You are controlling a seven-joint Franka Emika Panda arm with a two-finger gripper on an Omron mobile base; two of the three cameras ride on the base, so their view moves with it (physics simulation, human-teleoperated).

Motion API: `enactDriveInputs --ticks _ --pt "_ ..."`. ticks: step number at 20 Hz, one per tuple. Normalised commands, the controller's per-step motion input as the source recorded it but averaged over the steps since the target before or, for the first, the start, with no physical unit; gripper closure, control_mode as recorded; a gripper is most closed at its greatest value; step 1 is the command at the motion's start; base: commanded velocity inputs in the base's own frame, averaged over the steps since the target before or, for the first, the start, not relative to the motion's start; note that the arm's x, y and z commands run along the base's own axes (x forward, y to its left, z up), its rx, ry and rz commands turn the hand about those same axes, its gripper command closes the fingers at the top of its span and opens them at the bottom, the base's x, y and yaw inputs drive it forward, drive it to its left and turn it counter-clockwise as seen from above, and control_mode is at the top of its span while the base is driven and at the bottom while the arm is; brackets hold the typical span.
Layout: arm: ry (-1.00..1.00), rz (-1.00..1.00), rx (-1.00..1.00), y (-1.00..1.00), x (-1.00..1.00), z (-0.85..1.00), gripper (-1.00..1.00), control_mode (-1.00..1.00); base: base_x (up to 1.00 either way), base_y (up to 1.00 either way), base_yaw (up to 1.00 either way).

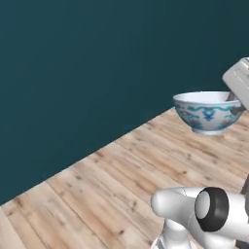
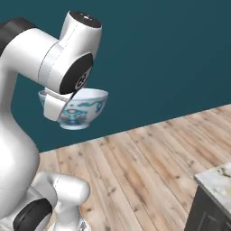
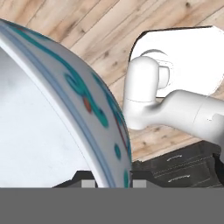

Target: Pick up the bowls from the cabinet and place each bowl in front of a stool on the dining counter.

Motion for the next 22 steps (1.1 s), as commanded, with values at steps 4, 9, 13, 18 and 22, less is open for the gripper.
enactDriveInputs --ticks 4,9,13,18,22 --pt "0.0 0.0 0.0 0.0 0.0 0.0 1.0 1.0 0.17 0.26 -0.88" --pt "0.0 0.0 0.0 0.0 0.0 0.0 1.0 1.0 0.31 0.36 -0.84" --pt "0.0 0.0 0.0 0.0 0.0 0.0 1.0 1.0 0.89 0.78 -0.64" --pt "0.0 0.0 0.0 0.0 0.0 0.0 1.0 1.0 1.0 1.0 -0.45" --pt "0.0 0.0 0.0 0.0 0.0 0.0 1.0 1.0 1.0 1.0 -0.43"
